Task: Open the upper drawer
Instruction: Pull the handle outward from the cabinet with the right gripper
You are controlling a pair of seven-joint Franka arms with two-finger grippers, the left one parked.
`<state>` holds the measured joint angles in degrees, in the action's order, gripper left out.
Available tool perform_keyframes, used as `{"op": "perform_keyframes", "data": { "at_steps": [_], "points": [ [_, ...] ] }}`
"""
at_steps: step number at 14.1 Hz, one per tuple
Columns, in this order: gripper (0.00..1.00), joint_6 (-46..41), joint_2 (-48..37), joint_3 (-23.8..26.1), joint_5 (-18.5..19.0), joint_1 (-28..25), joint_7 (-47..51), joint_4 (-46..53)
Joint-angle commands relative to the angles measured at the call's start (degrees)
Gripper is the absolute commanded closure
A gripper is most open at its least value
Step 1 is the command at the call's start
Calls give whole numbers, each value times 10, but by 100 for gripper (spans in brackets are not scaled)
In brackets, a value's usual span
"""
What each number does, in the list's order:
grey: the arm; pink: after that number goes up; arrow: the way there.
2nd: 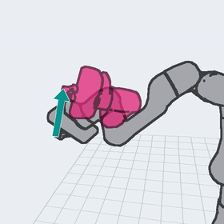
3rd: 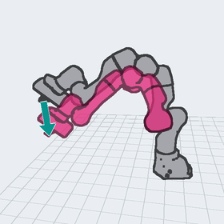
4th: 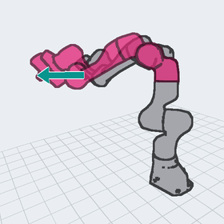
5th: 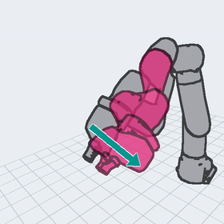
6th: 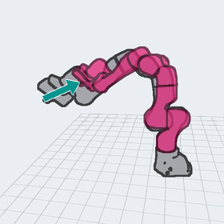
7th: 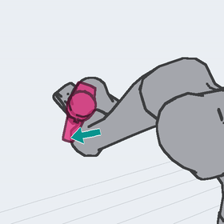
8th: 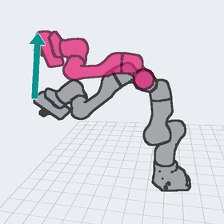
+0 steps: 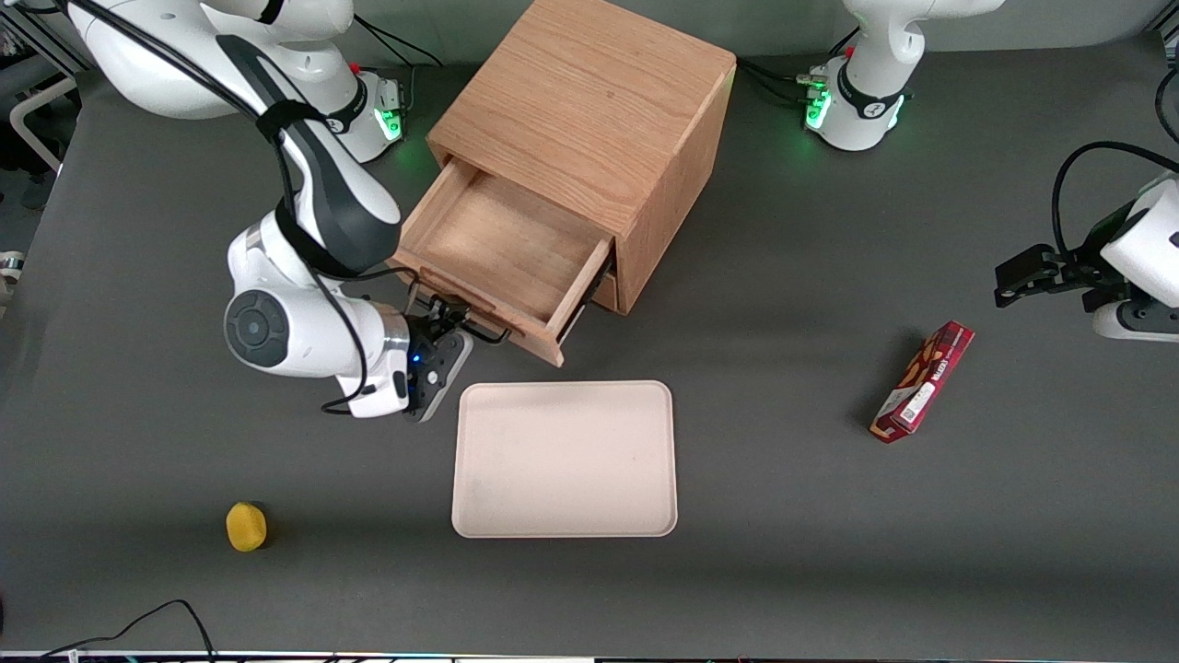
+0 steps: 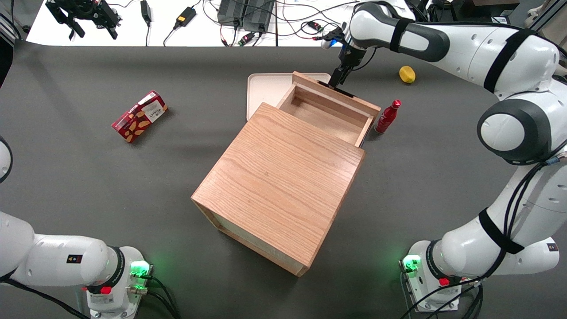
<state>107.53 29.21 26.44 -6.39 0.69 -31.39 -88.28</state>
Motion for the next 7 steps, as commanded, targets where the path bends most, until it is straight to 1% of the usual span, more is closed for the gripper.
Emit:
{"op": "perform_keyframes", "data": {
  "at_steps": [1,3,5,7],
  "points": [
    [0,-12,26,-8,18,-3,-26,31],
    [0,-12,37,-15,37,-3,-28,46],
    [0,-13,47,-16,40,-3,-28,58],
    [0,-14,59,-16,57,-2,-29,73]
  ]
}}
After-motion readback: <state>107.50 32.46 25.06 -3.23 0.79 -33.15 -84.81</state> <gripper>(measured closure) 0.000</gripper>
